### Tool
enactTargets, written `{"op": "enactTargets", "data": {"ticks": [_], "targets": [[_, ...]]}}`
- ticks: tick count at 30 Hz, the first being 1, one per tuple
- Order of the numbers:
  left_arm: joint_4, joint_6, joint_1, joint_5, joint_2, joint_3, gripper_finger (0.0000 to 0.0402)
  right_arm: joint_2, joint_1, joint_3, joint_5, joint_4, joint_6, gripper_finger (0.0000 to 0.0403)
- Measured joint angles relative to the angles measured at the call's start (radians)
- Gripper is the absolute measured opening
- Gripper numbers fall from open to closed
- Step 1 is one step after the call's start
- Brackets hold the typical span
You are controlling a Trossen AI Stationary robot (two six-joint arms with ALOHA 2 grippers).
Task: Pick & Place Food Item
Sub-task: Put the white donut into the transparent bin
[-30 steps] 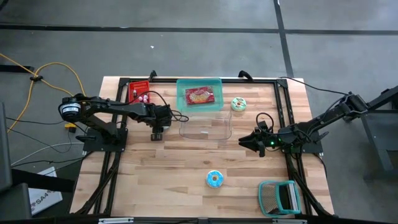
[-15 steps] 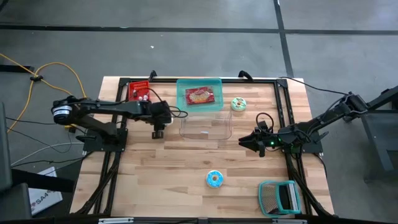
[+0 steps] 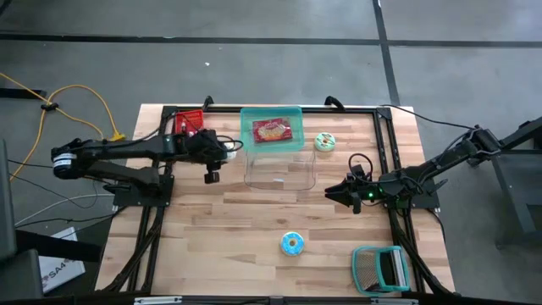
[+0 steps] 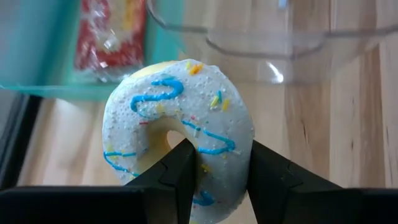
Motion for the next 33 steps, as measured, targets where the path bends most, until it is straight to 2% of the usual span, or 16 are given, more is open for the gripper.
{"op": "enactTargets", "data": {"ticks": [9,22,24,30,33], "targets": [[0.122,-0.012,0.0,0.0,-0.056,0.001,0.0114,0.0,0.0,0.0,0.0,0.0,0.0,0.0144],[0.242,-0.009,-0.034,-0.001,-0.049,0.001,0.0114,0.0,0.0,0.0,0.0,0.0,0.0,0.0144],[0.289,0.017,-0.064,-0.03,-0.034,0.001,0.0114,0.0,0.0,0.0,0.0,0.0,0.0,0.0144],[0.472,0.083,-0.162,-0.204,0.049,0.001,0.0114,0.0,0.0,0.0,0.0,0.0,0.0,0.0144],[0.575,0.099,-0.191,-0.242,0.108,0.001,0.0114,0.0,0.0,0.0,0.0,0.0,0.0,0.0144]]}}
